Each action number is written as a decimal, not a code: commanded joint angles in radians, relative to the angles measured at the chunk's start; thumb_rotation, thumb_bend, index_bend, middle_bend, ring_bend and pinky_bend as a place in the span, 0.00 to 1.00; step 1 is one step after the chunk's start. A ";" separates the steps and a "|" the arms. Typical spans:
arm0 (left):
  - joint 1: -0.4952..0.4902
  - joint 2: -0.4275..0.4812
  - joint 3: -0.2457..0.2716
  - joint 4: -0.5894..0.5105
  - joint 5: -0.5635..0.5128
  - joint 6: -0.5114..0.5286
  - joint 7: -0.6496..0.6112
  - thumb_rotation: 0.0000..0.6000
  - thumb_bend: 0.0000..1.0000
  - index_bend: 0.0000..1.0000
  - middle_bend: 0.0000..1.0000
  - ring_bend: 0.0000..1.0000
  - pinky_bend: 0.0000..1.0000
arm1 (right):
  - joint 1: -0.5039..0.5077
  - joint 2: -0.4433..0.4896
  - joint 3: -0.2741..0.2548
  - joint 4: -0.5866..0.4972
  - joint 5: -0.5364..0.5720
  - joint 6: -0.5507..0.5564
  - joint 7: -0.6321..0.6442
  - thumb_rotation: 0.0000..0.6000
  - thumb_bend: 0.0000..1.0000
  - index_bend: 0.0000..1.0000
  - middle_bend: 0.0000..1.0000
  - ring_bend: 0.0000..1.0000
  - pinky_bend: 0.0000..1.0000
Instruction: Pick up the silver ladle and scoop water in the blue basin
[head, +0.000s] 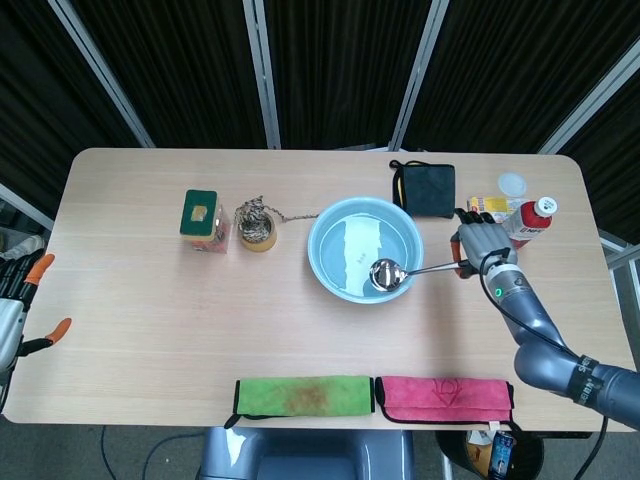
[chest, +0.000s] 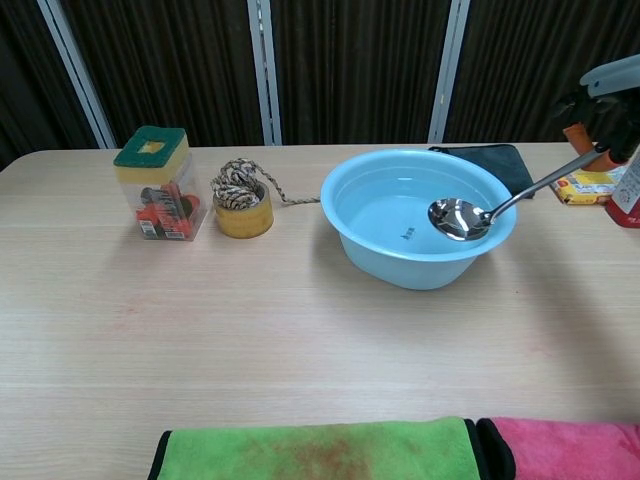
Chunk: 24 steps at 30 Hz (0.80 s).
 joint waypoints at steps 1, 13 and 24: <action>-0.001 0.000 -0.004 0.003 -0.008 -0.006 -0.005 1.00 0.26 0.00 0.00 0.00 0.00 | 0.035 -0.046 -0.016 0.052 0.024 -0.027 -0.010 1.00 0.39 0.68 0.00 0.00 0.00; -0.003 0.013 -0.005 0.013 -0.005 -0.014 -0.058 1.00 0.26 0.00 0.00 0.00 0.00 | 0.101 -0.195 -0.075 0.205 0.075 -0.058 -0.015 1.00 0.39 0.68 0.00 0.00 0.00; 0.001 0.024 -0.013 0.030 -0.015 -0.009 -0.105 1.00 0.27 0.00 0.00 0.00 0.00 | 0.138 -0.287 -0.102 0.279 0.105 -0.058 -0.020 1.00 0.39 0.68 0.00 0.00 0.00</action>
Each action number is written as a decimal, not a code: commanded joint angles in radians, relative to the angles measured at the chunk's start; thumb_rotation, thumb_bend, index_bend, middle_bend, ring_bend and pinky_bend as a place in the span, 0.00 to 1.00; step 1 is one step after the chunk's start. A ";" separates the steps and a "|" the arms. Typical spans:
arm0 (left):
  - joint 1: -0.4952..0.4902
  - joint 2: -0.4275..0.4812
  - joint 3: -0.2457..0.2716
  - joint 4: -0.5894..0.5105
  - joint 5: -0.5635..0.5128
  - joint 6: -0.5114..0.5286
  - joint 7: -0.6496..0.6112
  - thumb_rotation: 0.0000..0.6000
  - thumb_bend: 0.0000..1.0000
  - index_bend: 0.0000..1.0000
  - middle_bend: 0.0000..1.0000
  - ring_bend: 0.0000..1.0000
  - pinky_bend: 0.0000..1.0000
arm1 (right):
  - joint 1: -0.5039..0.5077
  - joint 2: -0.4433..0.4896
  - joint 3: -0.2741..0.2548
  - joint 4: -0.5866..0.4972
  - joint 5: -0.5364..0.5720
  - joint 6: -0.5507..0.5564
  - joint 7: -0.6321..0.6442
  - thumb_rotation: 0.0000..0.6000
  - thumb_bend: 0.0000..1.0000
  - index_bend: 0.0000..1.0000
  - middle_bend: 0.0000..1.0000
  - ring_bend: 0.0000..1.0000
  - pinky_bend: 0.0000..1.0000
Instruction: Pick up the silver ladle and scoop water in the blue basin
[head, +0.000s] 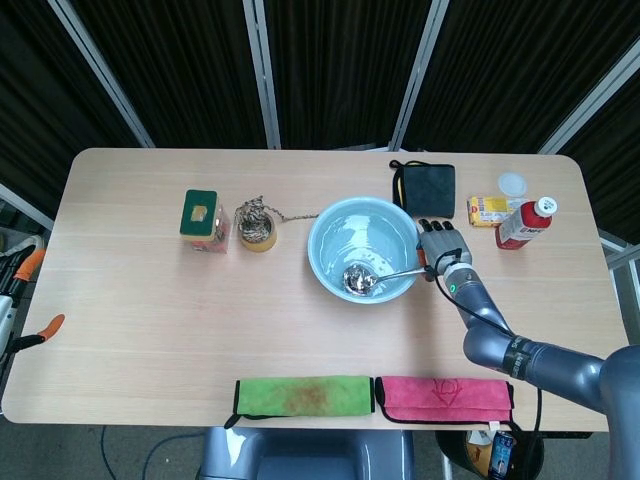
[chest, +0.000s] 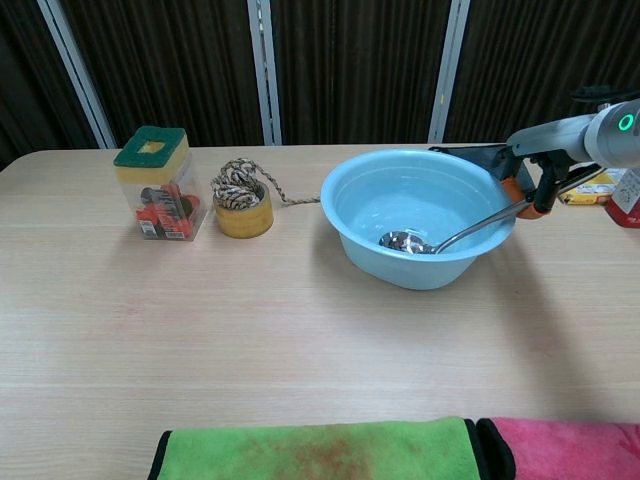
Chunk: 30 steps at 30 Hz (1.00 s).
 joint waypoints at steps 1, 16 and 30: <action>0.003 0.002 -0.003 0.003 -0.005 0.003 -0.010 1.00 0.27 0.00 0.00 0.00 0.00 | 0.010 -0.020 -0.010 0.017 0.012 -0.004 -0.003 1.00 0.39 0.68 0.00 0.00 0.00; 0.009 0.008 0.006 -0.003 0.023 0.023 -0.023 1.00 0.27 0.00 0.00 0.00 0.00 | 0.015 0.030 0.007 -0.083 0.013 0.031 0.040 1.00 0.39 0.68 0.00 0.00 0.00; 0.015 0.016 0.011 -0.003 0.033 0.033 -0.036 1.00 0.27 0.00 0.00 0.00 0.00 | 0.050 0.192 0.032 -0.278 0.042 0.063 0.064 1.00 0.39 0.68 0.00 0.00 0.00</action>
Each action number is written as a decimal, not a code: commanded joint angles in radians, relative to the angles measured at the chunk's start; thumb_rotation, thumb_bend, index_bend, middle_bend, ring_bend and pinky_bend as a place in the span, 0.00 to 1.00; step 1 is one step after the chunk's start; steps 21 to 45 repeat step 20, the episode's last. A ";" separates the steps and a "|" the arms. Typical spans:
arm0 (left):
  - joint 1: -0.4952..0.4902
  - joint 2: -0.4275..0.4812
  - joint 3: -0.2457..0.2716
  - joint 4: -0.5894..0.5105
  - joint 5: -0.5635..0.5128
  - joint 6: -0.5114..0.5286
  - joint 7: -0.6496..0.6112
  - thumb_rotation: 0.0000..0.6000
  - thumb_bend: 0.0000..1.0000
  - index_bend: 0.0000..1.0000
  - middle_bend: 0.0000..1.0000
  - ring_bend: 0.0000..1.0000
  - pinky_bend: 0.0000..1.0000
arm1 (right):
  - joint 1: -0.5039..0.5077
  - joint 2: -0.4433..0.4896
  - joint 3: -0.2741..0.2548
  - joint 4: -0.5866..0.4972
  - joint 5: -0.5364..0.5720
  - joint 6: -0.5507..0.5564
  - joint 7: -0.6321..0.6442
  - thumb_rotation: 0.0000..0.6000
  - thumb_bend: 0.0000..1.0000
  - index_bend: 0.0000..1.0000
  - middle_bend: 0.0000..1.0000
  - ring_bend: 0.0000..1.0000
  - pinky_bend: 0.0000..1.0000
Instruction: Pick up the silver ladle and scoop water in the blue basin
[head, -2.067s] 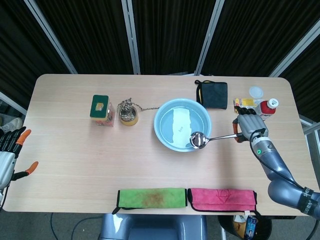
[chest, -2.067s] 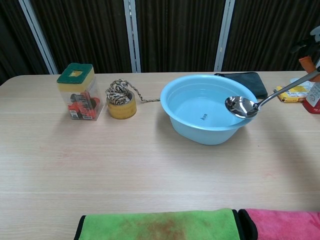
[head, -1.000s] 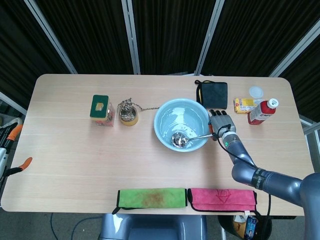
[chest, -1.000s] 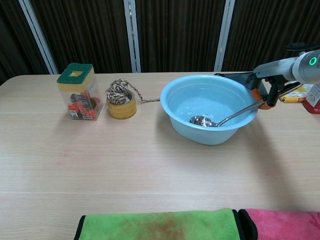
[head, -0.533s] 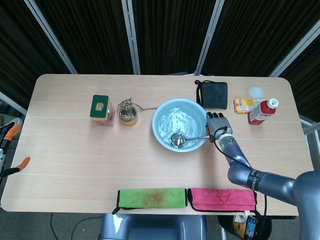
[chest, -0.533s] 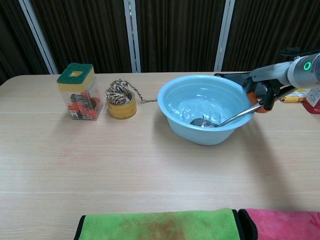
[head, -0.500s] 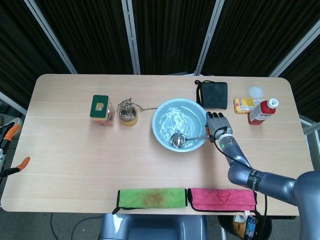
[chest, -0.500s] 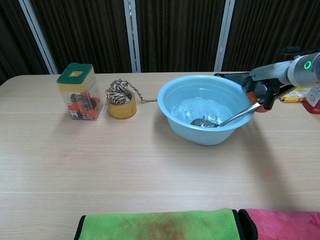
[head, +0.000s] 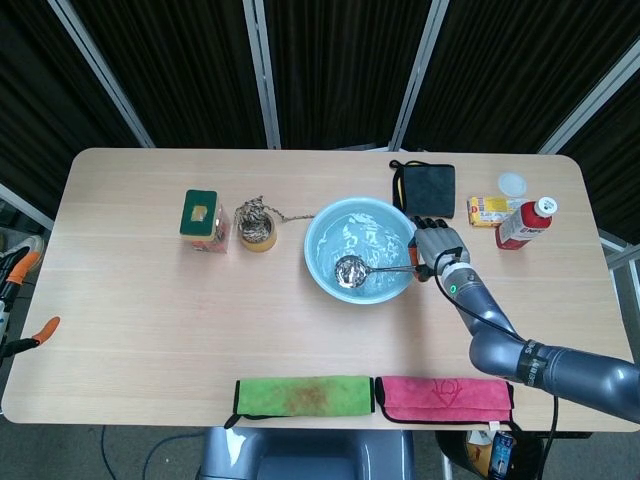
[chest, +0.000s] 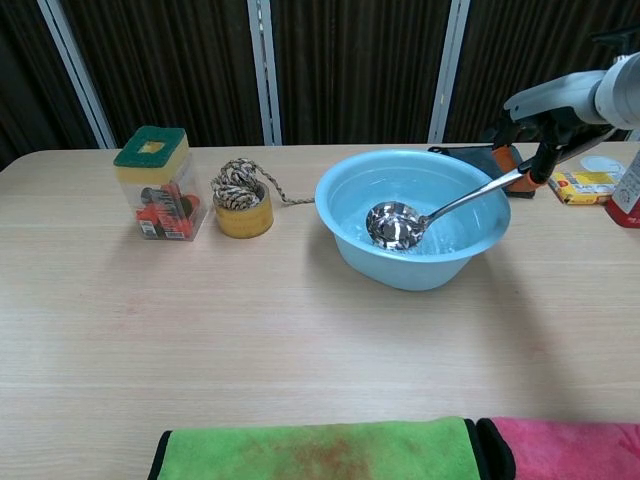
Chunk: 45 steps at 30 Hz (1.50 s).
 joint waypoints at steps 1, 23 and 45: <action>0.001 0.001 -0.001 0.000 -0.001 0.003 -0.001 1.00 0.27 0.00 0.00 0.00 0.00 | 0.014 0.034 0.001 -0.046 0.018 0.019 -0.001 1.00 0.39 0.68 0.00 0.00 0.00; 0.007 -0.003 -0.001 0.004 -0.002 0.011 0.018 1.00 0.27 0.00 0.00 0.00 0.00 | 0.067 0.055 -0.062 -0.044 0.109 0.002 -0.032 1.00 0.39 0.68 0.00 0.00 0.00; 0.007 -0.003 -0.001 0.004 -0.002 0.011 0.018 1.00 0.27 0.00 0.00 0.00 0.00 | 0.067 0.055 -0.062 -0.044 0.109 0.002 -0.032 1.00 0.39 0.68 0.00 0.00 0.00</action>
